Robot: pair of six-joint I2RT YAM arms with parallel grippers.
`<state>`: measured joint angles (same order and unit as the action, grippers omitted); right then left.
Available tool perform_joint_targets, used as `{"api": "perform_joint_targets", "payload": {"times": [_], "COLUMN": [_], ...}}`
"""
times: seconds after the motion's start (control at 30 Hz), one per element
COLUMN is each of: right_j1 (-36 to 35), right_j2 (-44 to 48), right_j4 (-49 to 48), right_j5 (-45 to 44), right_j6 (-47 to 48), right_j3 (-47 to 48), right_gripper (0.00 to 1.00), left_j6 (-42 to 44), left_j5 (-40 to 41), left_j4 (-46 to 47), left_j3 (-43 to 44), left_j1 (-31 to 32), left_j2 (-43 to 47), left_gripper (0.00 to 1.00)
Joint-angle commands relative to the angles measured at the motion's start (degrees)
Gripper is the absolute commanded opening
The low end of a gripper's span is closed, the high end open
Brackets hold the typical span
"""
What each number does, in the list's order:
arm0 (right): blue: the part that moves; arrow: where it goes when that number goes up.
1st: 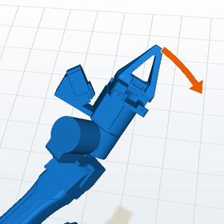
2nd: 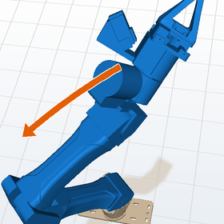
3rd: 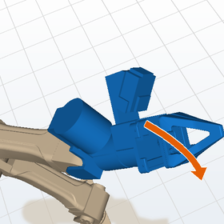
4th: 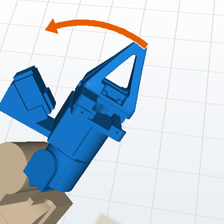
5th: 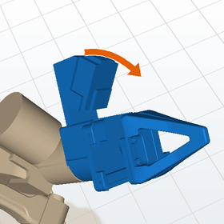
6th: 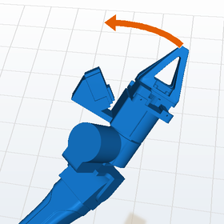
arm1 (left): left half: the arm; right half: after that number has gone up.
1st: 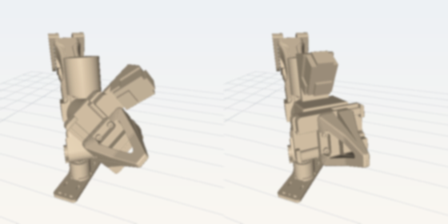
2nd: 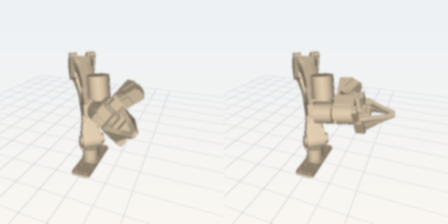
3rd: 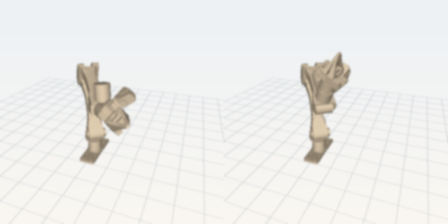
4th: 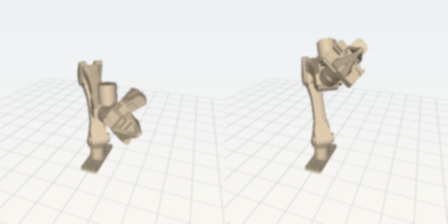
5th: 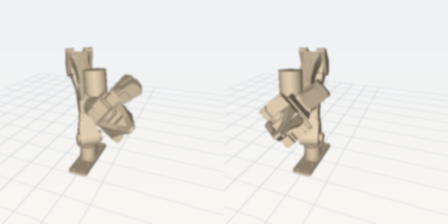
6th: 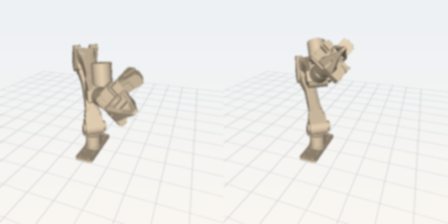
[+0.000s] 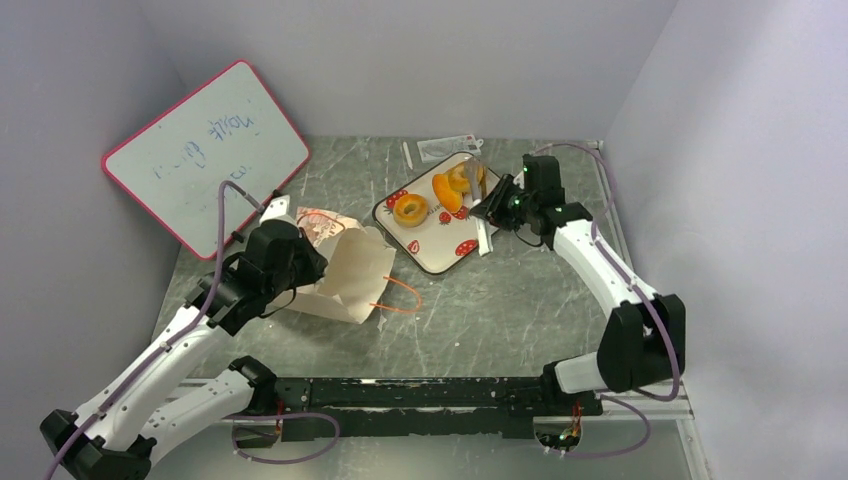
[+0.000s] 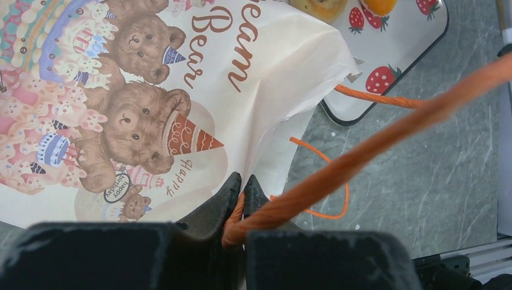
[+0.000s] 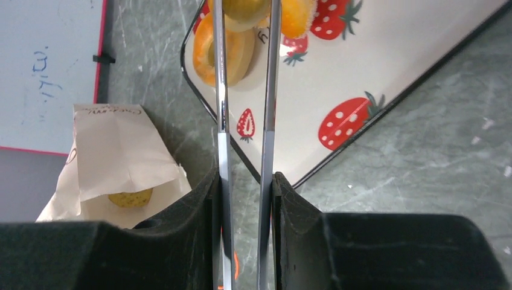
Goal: Take the fake bread out of the paper bag
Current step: Place the fake bread in the container.
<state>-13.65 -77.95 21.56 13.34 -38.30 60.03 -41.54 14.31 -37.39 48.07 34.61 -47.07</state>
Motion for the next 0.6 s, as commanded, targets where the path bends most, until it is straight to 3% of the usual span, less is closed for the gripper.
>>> {"api": "perform_joint_targets", "payload": {"times": [0.0, 0.57], "right_j1": [-0.7, -10.6], "right_j2": [-3.6, -12.0], "right_j4": [-4.4, -9.0], "right_j5": [7.5, 11.6], "right_j6": [3.0, 2.5], "right_j3": [5.3, 6.4], "right_gripper": [0.04, 0.06], "left_j6": [0.3, -0.2], "left_j5": [-0.5, -1.1], "left_j4": [-1.9, -1.3], "left_j3": [1.0, 0.1], "left_j1": [0.4, 0.4], "left_j2": [1.5, 1.4], "left_gripper": [0.07, 0.07]}}
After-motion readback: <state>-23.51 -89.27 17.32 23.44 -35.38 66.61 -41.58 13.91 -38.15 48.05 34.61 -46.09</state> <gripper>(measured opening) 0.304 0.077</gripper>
